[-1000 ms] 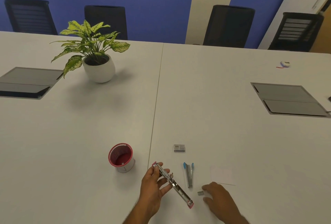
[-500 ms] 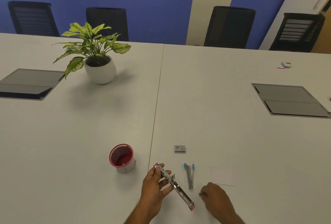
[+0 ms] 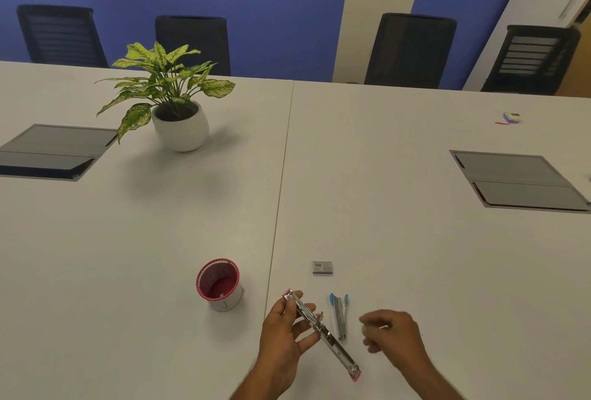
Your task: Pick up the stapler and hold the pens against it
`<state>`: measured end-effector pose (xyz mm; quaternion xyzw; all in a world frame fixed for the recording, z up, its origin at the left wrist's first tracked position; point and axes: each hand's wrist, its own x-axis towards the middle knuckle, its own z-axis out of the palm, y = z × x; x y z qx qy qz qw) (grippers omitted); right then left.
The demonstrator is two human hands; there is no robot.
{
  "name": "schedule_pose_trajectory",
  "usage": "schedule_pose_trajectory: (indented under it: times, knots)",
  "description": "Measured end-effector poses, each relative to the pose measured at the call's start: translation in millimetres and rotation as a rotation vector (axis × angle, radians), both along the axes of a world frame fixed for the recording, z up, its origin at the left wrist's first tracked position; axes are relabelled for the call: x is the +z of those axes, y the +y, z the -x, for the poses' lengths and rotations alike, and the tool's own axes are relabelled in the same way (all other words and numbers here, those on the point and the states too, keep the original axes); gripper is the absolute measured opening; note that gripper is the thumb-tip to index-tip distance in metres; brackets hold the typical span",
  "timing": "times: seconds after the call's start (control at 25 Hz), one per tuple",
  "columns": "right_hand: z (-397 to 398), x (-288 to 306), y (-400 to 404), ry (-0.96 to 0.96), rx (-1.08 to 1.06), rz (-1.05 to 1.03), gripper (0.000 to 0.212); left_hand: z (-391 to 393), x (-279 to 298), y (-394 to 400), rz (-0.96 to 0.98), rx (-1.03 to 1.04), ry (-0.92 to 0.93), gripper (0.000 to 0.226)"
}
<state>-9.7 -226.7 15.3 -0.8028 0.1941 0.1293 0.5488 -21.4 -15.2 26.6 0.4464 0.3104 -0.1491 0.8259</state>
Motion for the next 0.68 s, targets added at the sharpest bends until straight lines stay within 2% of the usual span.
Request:
schedule_pose_trajectory:
  times: [0.16, 0.28, 0.48, 0.68]
  knots:
    - [-10, 32, 13, -0.041, -0.038, -0.203, 0.018, 2, 5, -6, 0.015, -0.003, -0.019, 0.028]
    - [-15, 50, 23, -0.069, 0.005, -0.228, 0.022, 2, 8, -10, -0.012, -0.017, -0.021, 0.028]
    - [-17, 69, 43, -0.149, 0.152, -0.007, 0.025, 3, 11, -15, -0.027, -0.014, -0.023, 0.028]
    - [-11, 80, 62, -0.225, 0.179, 0.171, 0.021, 6, 14, -19, 0.016, -0.009, -0.034, 0.027]
